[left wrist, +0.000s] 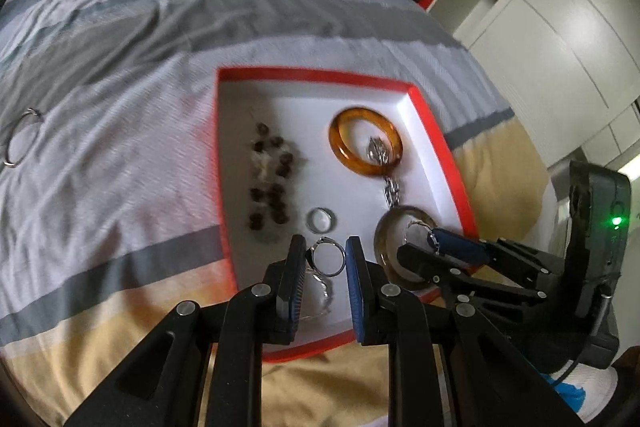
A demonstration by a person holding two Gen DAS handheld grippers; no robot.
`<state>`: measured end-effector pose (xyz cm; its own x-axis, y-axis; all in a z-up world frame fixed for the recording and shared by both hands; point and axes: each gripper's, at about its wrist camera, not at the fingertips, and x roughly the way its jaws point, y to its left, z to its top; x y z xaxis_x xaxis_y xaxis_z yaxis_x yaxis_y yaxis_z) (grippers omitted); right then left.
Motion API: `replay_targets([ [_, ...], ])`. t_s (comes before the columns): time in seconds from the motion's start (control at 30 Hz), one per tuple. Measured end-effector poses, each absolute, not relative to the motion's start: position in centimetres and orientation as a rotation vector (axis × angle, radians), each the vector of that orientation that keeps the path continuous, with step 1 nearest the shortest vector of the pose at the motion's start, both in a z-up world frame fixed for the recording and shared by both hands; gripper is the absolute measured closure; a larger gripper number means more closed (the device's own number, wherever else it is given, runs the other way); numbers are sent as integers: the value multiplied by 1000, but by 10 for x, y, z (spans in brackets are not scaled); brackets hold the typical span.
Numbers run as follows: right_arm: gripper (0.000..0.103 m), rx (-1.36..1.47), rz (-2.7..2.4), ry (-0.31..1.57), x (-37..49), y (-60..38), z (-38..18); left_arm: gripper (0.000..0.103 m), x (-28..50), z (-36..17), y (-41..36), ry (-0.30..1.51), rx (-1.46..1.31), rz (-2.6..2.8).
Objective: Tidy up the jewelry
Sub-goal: 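Carry the ring and twisted bangle into the red box and open both grippers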
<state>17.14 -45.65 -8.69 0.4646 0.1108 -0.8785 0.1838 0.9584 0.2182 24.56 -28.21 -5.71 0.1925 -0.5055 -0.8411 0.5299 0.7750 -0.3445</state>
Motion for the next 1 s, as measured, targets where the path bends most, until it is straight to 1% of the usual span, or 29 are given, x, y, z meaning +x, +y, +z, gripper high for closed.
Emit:
replay_targets([
  [0.3, 64, 277, -28, 1097, 169, -460, -94, 83, 244, -88, -296, 1231, 76, -698],
  [0.5, 64, 250, -38, 1104, 167, -458, -93, 83, 244, -89, -295, 1233, 85, -691],
  [0.57, 64, 252, -44, 1103, 166, -458, -92, 80, 244, -88, -293, 1235, 80, -687],
  [0.6, 63, 252, -47, 1103, 166, -458, -92, 76, 244, -87, -292, 1234, 78, -686],
  [0.73, 63, 246, -56, 1106, 162, -457, -89, 65, 241, -83, -288, 1228, 64, -694],
  [1.0, 62, 239, -67, 1108, 158, -455, -83, 61, 235, -65, -273, 1205, 39, -712],
])
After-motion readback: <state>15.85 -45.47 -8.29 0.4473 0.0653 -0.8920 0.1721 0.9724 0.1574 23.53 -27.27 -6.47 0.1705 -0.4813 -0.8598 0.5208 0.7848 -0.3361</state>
